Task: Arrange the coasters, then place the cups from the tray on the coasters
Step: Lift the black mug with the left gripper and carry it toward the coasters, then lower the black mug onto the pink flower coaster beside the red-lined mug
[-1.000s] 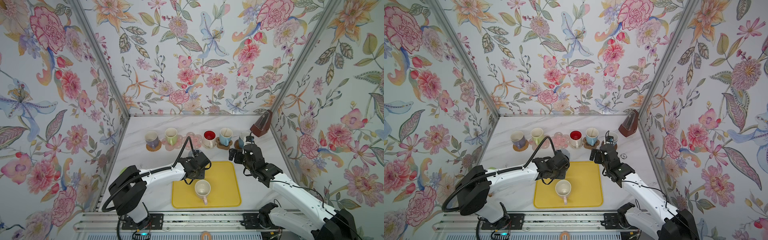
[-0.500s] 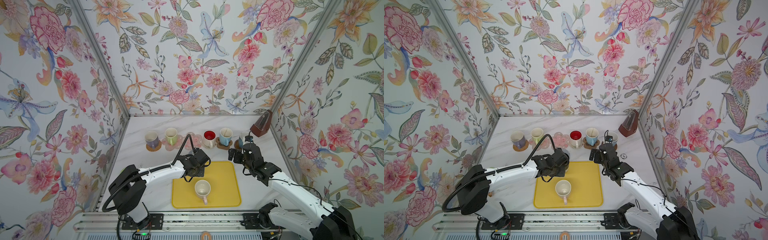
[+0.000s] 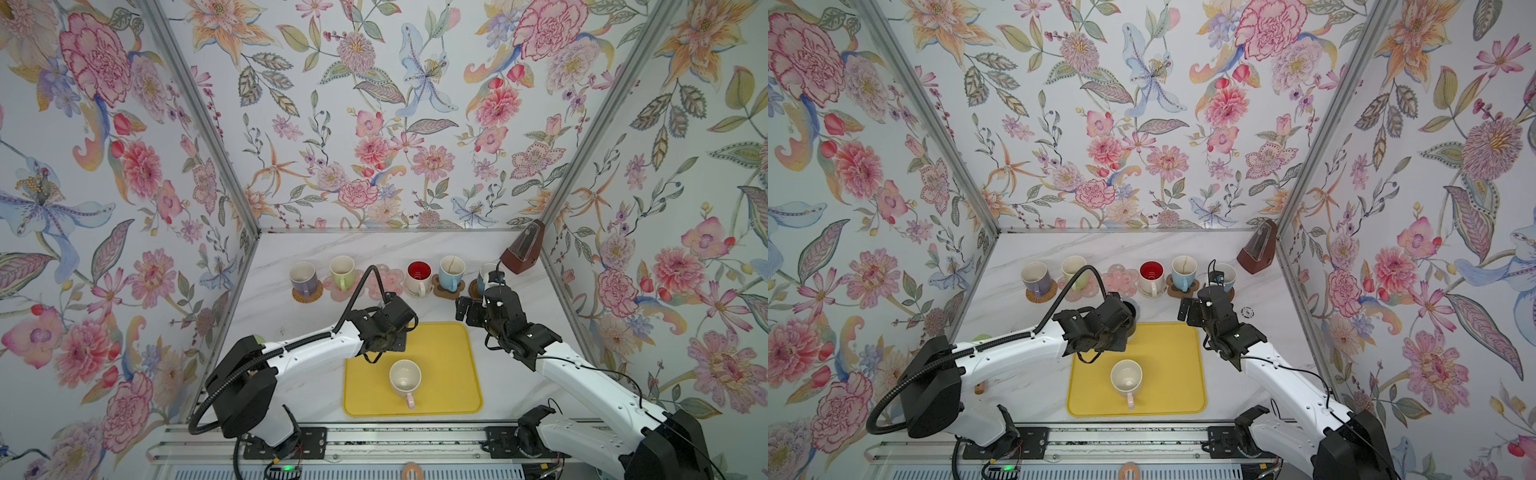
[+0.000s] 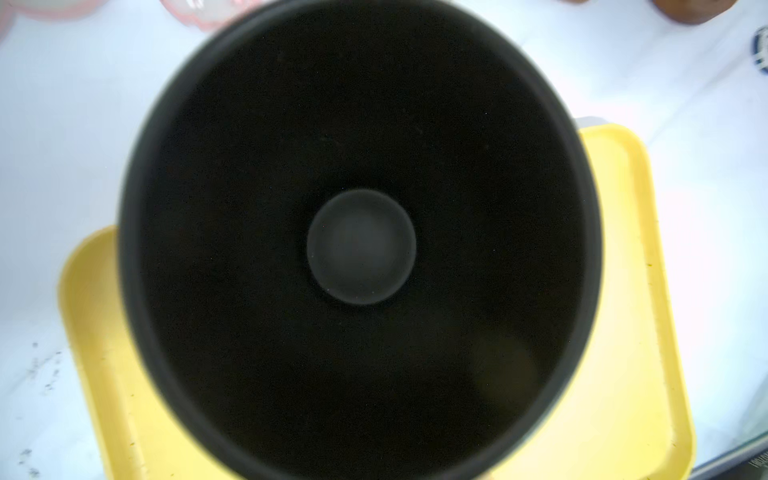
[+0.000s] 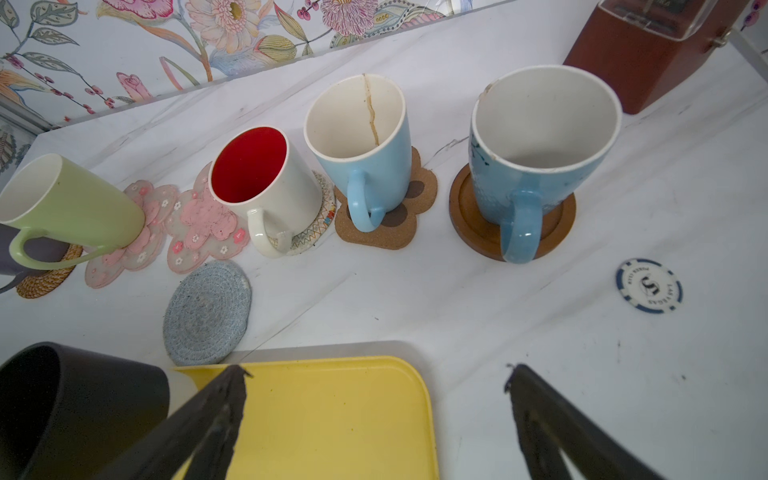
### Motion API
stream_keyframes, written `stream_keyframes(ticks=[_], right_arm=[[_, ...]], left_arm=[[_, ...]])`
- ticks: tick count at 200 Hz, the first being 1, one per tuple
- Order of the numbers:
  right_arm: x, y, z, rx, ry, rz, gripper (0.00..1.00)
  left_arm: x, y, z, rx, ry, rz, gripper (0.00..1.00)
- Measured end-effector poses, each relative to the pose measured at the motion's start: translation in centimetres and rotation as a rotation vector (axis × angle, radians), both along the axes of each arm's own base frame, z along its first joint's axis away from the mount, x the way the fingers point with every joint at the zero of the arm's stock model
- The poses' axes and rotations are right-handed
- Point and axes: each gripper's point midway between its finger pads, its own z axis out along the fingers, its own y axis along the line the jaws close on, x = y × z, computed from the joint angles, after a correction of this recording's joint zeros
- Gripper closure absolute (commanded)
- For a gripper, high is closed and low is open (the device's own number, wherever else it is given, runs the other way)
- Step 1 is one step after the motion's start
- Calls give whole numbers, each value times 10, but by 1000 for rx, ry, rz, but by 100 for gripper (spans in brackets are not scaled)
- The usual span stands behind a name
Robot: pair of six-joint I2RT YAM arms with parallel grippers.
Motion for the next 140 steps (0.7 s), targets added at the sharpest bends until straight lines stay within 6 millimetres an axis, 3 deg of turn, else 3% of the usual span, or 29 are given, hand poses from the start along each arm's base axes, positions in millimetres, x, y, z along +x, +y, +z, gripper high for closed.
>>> stream_keyframes(ticks=[24, 61, 105, 140], right_arm=[[-1, -1, 5, 9, -13, -2, 1], [-4, -2, 16, 28, -45, -2, 1], [-8, -5, 15, 35, -40, -8, 1], [-9, -5, 14, 31, -33, -9, 1]], left_arm=[[8, 4, 28, -17, -56, -4, 100], [39, 19, 62, -37, -145, 34, 100], [78, 32, 74, 7, -197, 62, 100], [113, 28, 62, 51, -196, 61, 100]])
